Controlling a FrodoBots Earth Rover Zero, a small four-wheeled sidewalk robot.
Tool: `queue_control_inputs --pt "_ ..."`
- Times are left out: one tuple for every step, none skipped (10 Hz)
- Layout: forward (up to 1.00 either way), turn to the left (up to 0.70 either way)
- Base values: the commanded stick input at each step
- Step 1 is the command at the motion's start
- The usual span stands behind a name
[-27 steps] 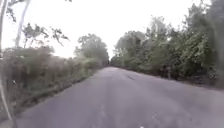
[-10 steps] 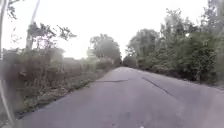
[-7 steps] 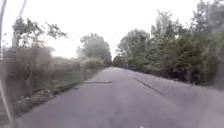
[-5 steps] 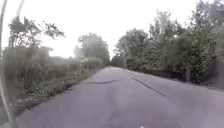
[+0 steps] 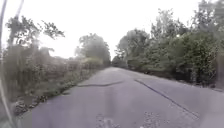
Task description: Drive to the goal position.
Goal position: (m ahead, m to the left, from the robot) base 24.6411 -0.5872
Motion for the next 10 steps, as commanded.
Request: queue_control_inputs --pt "0.70 0.01" --pt "0.70 0.01" --pt "0.70 0.01" --pt "0.70 0.01" --pt "0.70 0.01" --pt "0.70 0.01" --pt "0.70 0.01" --pt "0.70 0.01" --pt "0.70 0.01" --pt "0.70 0.01"
